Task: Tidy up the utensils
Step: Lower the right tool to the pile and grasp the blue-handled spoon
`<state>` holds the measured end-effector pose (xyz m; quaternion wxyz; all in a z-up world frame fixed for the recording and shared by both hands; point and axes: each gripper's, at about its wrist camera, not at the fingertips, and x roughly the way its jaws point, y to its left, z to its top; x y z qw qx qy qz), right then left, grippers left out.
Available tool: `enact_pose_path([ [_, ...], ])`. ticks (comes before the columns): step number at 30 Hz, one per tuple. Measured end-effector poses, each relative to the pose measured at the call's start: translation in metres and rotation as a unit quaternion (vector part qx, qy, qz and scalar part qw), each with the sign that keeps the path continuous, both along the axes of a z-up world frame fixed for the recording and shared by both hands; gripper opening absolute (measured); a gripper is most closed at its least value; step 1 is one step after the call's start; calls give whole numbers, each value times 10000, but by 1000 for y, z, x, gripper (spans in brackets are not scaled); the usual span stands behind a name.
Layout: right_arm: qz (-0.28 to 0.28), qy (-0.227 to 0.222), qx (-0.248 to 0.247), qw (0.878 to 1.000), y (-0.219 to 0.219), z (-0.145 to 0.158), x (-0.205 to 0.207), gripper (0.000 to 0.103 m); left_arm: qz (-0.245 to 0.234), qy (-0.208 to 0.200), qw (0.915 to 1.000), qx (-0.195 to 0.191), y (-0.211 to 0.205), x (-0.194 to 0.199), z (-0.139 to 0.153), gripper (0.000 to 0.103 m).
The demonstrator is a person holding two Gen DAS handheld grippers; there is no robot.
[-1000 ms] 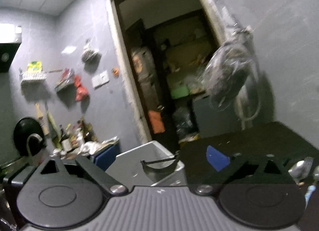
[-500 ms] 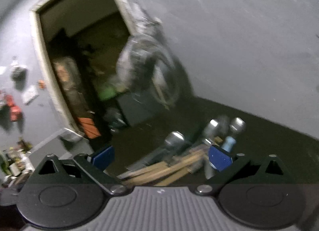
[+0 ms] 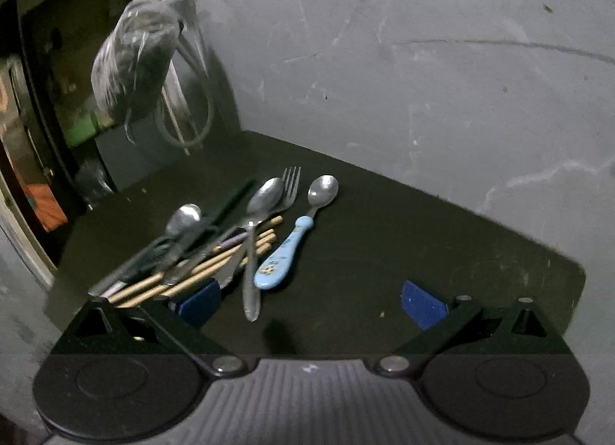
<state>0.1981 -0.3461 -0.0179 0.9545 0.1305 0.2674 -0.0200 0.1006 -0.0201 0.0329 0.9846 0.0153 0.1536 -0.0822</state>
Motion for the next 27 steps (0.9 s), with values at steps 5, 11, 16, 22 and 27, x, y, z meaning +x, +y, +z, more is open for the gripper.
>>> enact_pose_path([
  [5,-51,155,-1002,9948,16,4,26,103,3,0,10000,-5,0,0,0,77],
  [11,39,379,-1362,9900,24,1,68,103,-1,0,10000,-2,0,-1,0,77],
  [16,118,481,-1602,9858,29,-6,85,102,-1,-3,10000,1,1,-1,0,77],
  [22,109,478,-1335,9898,16,-9,82,86,1,-1,10000,-7,1,-1,0,77],
  [27,148,403,-1012,9939,5,-9,79,59,1,-2,10000,-4,1,-1,0,77],
])
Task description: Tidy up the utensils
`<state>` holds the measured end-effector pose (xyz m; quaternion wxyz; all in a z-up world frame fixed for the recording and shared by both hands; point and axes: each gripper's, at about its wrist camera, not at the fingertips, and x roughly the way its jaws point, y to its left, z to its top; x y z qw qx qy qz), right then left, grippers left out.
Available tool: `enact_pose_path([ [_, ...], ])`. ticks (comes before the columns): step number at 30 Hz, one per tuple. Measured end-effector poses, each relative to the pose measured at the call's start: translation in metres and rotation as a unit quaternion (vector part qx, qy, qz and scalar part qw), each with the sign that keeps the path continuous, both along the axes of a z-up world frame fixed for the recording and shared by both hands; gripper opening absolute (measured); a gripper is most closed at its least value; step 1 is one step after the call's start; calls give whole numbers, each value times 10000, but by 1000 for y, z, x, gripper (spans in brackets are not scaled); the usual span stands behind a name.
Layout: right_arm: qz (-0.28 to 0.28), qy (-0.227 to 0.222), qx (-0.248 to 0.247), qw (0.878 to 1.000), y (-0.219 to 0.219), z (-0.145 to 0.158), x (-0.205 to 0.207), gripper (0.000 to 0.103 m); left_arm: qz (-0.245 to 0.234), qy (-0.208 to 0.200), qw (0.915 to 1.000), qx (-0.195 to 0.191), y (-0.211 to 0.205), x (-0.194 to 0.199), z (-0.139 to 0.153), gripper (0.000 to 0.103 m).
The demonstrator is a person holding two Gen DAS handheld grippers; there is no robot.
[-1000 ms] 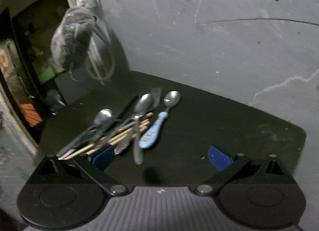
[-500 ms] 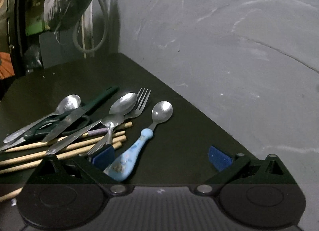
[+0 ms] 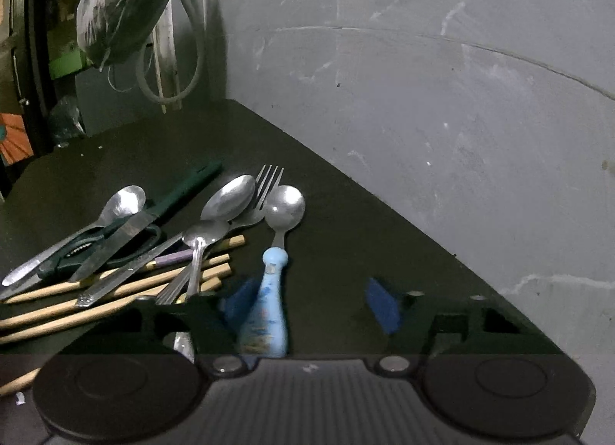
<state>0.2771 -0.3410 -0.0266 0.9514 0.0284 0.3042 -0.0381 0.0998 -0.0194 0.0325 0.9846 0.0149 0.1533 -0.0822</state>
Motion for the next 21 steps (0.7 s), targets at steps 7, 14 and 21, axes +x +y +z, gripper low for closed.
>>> enact_pose_path([
  [7,31,-53,74,10000,-13,0,-18,24,-3,-1,10000,2,0,0,0,77],
  [14,7,-46,503,9987,-28,2,-64,18,-6,-8,10000,18,-1,-1,0,77],
  [21,362,152,999,9942,-10,6,-110,20,-8,-9,10000,20,-1,0,0,77],
])
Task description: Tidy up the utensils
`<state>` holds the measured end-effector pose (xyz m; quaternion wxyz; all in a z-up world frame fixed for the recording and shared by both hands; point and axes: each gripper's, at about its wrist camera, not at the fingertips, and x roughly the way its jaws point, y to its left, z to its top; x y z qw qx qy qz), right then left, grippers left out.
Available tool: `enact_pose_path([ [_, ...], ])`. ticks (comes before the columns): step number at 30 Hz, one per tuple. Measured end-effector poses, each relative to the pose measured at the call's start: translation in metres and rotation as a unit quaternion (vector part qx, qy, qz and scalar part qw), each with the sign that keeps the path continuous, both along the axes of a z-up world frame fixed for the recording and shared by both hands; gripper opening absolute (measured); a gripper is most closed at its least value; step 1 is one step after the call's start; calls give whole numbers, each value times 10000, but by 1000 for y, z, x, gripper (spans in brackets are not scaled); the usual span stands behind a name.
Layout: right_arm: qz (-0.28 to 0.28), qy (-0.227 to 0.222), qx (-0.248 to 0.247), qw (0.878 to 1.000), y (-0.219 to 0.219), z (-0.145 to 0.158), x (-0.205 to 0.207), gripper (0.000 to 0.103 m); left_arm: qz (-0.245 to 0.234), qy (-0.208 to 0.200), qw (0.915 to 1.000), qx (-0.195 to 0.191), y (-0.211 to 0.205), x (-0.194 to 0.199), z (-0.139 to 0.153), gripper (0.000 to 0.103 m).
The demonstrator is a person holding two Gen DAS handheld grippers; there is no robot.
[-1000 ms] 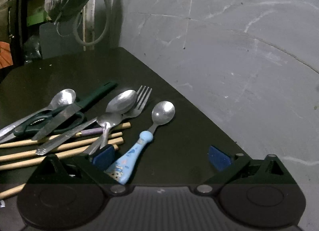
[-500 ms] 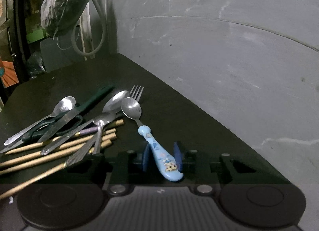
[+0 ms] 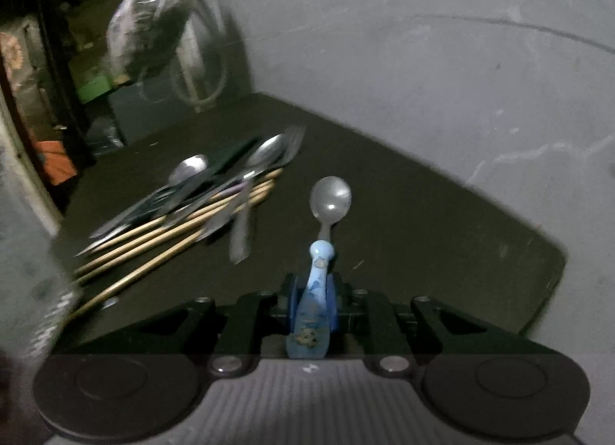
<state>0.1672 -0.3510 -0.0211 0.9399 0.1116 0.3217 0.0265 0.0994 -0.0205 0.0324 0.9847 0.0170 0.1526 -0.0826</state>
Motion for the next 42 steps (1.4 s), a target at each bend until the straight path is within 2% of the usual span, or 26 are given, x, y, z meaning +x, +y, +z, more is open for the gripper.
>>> enact_pose_path([
  [6,905,113,342,9953,42,5,-19,33,6,2,10000,-10,0,0,0,77],
  [11,1601,25,726,9844,68,10,-24,37,4,-3,10000,-5,0,-1,0,77],
  [13,1542,-128,712,9854,67,14,-29,49,4,-7,10000,-4,0,-1,0,77],
  [17,1060,-461,786,9902,45,17,-38,63,5,-12,10000,-19,1,-2,0,77],
  [19,722,-624,831,9920,33,15,-40,88,4,-7,10000,-22,1,-2,0,77],
  [20,588,-669,812,9927,27,13,-37,90,2,-6,10000,-21,1,-2,0,77],
  [26,189,-681,569,9959,14,-1,-25,90,5,-9,10000,-12,1,-2,0,77],
  [29,193,-682,434,9965,17,-6,-19,89,5,-12,10000,-12,1,-2,0,77],
  [33,301,-641,377,9968,19,-6,-10,83,6,-11,10000,-20,2,-2,0,77],
  [38,388,-680,348,9963,23,-9,-7,70,5,-11,10000,-19,2,-2,0,77],
  [42,458,-715,337,9958,24,-10,-6,50,5,-10,10000,-20,2,-2,0,77],
])
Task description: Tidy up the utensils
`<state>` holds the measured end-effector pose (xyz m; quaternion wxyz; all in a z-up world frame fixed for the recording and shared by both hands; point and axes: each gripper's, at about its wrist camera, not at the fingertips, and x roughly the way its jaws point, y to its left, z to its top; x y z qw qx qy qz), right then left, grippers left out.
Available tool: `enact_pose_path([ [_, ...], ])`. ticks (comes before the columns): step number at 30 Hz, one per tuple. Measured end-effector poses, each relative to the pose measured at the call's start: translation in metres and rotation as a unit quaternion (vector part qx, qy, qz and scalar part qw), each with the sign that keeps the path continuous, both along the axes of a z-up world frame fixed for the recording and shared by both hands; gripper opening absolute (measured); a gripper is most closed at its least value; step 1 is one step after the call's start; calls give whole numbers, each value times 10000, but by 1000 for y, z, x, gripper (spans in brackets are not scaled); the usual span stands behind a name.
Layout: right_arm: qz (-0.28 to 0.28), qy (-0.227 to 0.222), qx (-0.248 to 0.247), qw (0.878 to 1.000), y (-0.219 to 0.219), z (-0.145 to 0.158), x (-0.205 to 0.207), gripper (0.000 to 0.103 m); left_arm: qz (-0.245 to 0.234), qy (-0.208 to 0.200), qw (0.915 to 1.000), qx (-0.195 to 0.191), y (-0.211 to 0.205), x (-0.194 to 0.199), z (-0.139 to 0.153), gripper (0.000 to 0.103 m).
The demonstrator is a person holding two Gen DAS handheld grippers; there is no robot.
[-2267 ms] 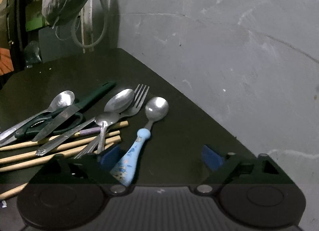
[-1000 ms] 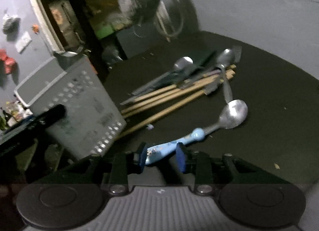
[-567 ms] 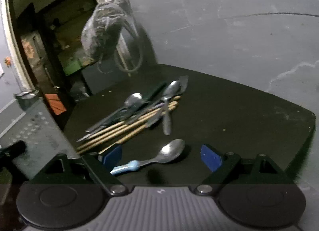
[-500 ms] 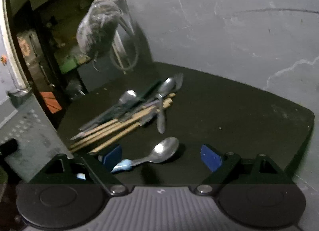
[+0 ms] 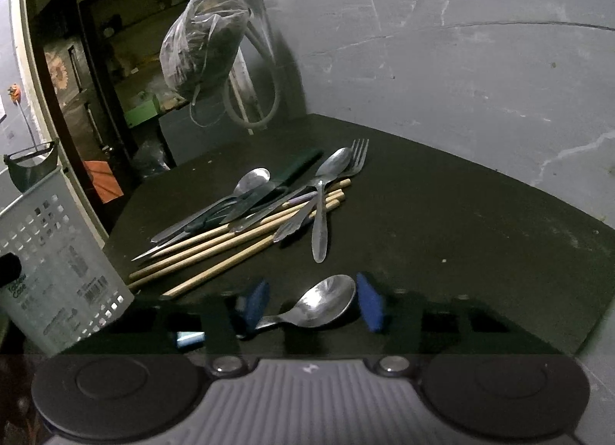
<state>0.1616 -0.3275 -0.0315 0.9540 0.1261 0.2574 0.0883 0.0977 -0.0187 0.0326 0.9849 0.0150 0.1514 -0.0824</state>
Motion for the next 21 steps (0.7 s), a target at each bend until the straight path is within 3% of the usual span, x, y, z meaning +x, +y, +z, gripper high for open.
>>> enact_pose_path([
  [2,-7,-5,39,10000,-2,-1,1,39,-1,-2,10000,2,0,0,0,77],
  [4,-6,3,151,9999,-5,-4,1,17,0,0,10000,-1,0,0,0,77],
  [6,-1,-8,302,9995,-8,-7,1,12,0,1,10000,0,0,0,0,77],
  [16,-85,-71,1080,9941,-22,-14,-5,5,-1,0,10000,4,0,0,0,77],
  [21,-85,-447,1024,9937,-21,-4,-15,4,-1,0,10000,1,0,0,0,77],
])
